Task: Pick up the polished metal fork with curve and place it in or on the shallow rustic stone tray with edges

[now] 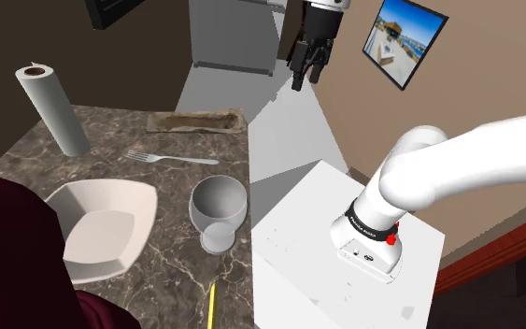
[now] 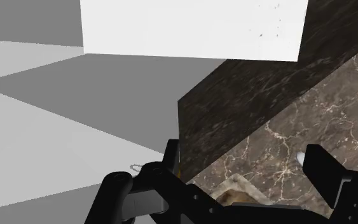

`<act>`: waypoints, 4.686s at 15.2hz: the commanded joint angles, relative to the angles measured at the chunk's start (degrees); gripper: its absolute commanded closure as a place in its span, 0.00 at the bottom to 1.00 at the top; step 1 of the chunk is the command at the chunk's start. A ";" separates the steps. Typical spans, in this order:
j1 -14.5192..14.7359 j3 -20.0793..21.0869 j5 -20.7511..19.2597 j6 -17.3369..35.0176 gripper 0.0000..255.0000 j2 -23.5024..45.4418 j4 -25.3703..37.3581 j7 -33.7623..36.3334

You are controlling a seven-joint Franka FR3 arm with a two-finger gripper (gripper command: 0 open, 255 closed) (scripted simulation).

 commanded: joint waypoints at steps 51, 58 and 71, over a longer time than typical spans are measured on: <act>15.37 16.99 -7.86 39.17 1.00 59.78 26.48 6.89; 15.38 16.99 -7.86 39.18 1.00 59.79 26.48 6.89; 14.93 17.52 -6.14 30.37 1.00 54.96 30.62 5.86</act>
